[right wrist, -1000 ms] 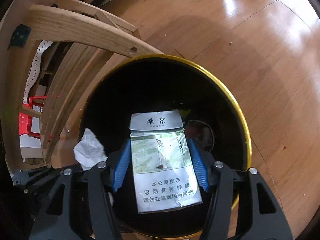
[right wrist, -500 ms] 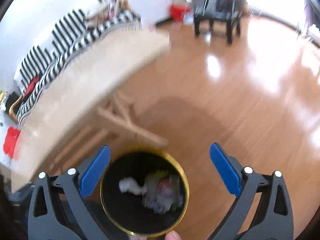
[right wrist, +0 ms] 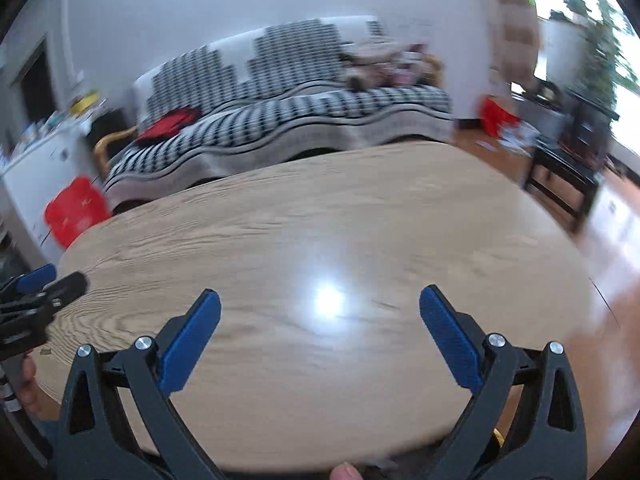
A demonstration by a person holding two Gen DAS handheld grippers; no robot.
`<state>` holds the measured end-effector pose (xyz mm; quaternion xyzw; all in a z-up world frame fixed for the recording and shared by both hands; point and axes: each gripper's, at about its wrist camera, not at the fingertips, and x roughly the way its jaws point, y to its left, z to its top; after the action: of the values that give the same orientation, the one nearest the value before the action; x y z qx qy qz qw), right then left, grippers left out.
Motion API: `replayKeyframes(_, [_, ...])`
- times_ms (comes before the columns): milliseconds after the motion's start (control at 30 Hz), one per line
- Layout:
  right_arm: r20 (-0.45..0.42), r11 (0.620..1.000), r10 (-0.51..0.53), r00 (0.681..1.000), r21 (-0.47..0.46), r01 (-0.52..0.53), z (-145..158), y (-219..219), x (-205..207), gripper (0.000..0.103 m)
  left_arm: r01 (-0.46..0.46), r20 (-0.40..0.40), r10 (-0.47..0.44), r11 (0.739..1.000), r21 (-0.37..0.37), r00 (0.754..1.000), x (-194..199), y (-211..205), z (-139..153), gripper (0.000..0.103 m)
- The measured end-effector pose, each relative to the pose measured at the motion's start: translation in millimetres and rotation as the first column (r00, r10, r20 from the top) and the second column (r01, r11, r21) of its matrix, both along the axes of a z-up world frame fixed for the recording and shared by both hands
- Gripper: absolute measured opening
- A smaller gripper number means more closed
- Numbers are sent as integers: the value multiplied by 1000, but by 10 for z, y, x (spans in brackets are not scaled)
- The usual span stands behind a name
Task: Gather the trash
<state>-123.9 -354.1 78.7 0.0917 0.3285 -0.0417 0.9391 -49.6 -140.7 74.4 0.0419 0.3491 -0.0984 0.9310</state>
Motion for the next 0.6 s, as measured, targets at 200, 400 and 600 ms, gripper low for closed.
replayKeyframes(200, [-45, 996, 61, 997, -57, -63, -321, 795, 648, 96, -161, -69, 158, 986, -43, 985, 427, 680, -427, 96])
replayKeyframes(400, [-110, 997, 63, 992, -41, -67, -645, 992, 868, 96, -181, -137, 165, 976, -118, 977, 568, 929, -499, 96])
replayKeyframes(600, [-114, 997, 62, 992, -29, -65, -723, 1012, 863, 96, -161, -218, 130, 978, -131, 967, 601, 948, -714, 96])
